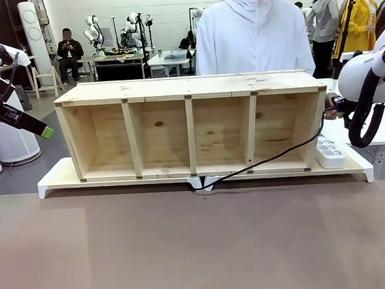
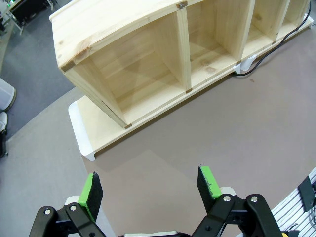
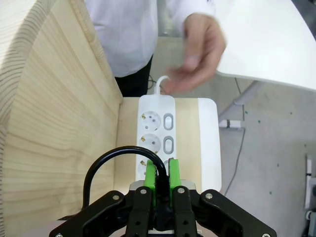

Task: Perform cable management.
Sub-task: Release the Power Cable when the human grasps it.

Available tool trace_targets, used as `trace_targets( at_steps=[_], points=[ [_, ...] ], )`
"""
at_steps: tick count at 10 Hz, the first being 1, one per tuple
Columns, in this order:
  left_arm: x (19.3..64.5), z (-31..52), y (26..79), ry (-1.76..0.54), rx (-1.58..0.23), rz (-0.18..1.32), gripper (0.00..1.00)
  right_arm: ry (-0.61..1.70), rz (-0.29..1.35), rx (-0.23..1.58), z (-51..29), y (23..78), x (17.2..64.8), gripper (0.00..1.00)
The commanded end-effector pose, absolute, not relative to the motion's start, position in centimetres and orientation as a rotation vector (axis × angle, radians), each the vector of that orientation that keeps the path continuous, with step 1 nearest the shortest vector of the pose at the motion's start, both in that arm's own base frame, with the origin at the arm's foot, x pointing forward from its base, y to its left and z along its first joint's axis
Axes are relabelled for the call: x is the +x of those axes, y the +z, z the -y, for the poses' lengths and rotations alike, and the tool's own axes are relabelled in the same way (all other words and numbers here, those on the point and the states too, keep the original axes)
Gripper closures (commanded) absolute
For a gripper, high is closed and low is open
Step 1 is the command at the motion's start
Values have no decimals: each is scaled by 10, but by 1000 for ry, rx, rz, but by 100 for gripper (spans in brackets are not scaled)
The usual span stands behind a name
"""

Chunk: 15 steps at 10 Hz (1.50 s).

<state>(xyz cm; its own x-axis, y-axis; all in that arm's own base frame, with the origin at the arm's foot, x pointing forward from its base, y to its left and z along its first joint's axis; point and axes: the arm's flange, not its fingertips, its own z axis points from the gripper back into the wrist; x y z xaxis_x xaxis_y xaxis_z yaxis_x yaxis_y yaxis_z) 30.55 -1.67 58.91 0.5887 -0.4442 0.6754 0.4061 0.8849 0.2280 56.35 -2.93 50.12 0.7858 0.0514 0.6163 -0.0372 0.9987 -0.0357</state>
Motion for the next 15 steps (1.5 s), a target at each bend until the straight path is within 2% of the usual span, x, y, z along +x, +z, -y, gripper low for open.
trace_targets(
  at_steps=[1,9,10,11,12,13,14,15],
  points=[
    [306,16,589,-492,46,799,0,43,670,-24,29,503,564,87],
    [306,16,589,-492,46,799,0,48,665,-22,29,501,564,87],
    [306,16,589,-492,46,799,0,58,657,-9,30,501,563,67],
    [306,16,589,-492,46,799,0,58,649,-7,30,501,563,67],
    [306,16,589,-492,46,799,0,65,643,-7,30,501,563,47],
    [306,16,589,-492,46,799,0,70,639,-7,30,501,563,63],
    [306,16,589,-492,46,799,0,69,638,-5,30,501,563,27],
    [306,16,589,-492,46,799,0,72,636,-6,30,501,563,43]
  ],
)
